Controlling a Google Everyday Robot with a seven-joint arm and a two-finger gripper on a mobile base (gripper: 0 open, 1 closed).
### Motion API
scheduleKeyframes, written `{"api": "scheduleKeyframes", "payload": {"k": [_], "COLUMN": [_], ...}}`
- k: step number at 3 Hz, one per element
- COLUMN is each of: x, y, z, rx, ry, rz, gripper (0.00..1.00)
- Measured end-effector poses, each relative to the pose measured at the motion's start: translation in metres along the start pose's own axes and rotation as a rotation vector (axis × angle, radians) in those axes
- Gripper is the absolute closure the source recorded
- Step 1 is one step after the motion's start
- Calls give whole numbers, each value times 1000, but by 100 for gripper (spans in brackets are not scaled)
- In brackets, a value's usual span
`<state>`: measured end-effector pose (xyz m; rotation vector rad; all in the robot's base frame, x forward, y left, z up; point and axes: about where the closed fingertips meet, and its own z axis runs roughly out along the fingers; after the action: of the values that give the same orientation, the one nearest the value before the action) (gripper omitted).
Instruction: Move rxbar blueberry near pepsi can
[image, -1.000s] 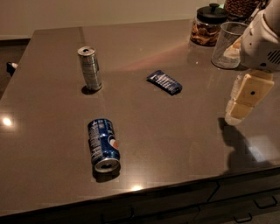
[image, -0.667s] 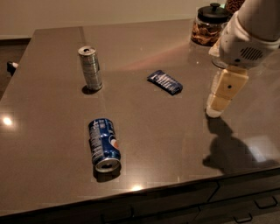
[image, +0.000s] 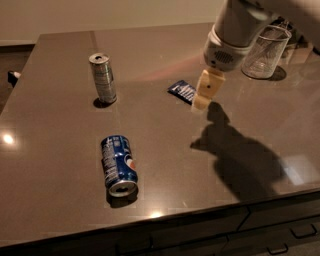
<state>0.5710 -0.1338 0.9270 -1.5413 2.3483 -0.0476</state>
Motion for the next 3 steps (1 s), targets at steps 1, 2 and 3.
{"api": "scheduleKeyframes", "payload": {"k": [1,2,3], "x": [-33,-49,-51], "y": [-25,-36,-49], "z": [33,56,76], "rx": [-46,-83,-97], "ry": [-17,-21,-21], "rz": [74,106,132], "gripper": [0,0,0]}}
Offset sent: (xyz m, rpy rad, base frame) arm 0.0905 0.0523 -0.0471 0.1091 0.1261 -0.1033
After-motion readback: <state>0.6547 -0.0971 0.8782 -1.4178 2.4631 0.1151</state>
